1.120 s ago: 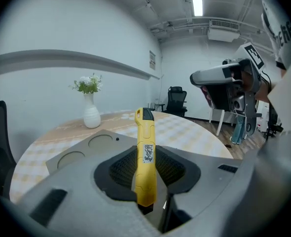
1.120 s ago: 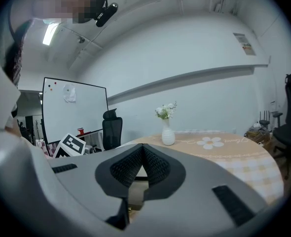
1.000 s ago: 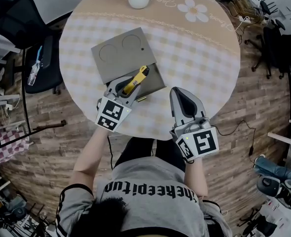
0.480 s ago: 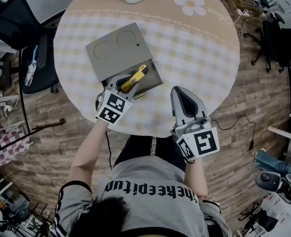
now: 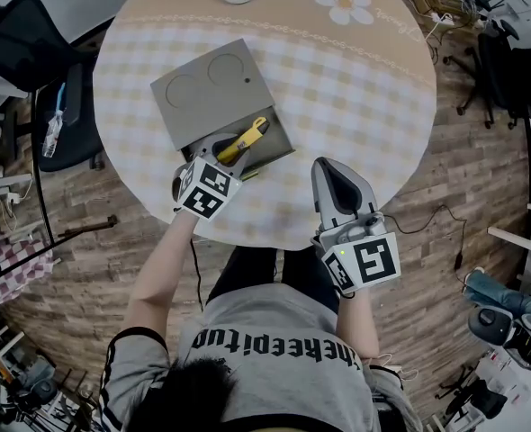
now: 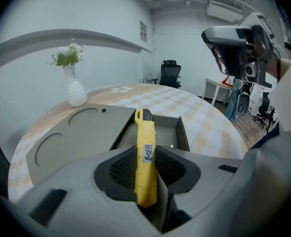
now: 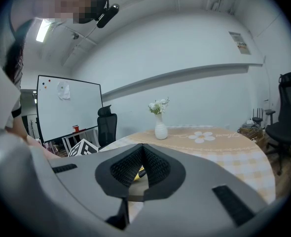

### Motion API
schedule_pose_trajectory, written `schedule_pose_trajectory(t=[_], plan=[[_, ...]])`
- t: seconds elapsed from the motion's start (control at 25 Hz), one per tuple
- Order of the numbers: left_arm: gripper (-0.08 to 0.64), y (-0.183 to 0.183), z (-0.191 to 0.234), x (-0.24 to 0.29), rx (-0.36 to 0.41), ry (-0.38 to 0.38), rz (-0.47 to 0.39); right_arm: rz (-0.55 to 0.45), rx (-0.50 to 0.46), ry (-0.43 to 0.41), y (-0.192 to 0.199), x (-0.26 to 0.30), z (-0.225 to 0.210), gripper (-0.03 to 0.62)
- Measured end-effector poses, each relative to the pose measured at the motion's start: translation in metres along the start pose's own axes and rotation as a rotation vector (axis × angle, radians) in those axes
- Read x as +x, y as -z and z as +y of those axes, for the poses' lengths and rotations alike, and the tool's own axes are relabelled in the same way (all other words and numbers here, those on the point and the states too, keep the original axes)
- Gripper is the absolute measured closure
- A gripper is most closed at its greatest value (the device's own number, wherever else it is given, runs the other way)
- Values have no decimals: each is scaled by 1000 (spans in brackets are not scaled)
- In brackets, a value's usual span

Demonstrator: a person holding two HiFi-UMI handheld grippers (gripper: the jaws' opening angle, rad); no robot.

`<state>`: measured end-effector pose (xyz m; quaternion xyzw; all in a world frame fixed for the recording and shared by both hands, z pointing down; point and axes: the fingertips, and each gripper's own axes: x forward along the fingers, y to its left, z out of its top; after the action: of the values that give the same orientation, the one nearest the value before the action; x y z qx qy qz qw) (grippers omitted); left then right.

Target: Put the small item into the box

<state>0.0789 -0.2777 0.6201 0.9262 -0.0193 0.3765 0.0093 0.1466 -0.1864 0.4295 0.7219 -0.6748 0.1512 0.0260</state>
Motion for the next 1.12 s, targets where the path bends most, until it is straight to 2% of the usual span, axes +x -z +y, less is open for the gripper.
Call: schedule_pose_trajectory(t=[0.32, 0.68, 1.12], plan=[[436, 5, -1, 11, 5, 21, 55, 6, -1, 6, 1, 0, -5, 586], [436, 12, -4, 20, -36, 61, 115, 12, 0, 12, 3, -2, -10, 586], [434, 12, -5, 22, -54, 90, 117, 15, 5, 14, 3, 0, -13, 586]])
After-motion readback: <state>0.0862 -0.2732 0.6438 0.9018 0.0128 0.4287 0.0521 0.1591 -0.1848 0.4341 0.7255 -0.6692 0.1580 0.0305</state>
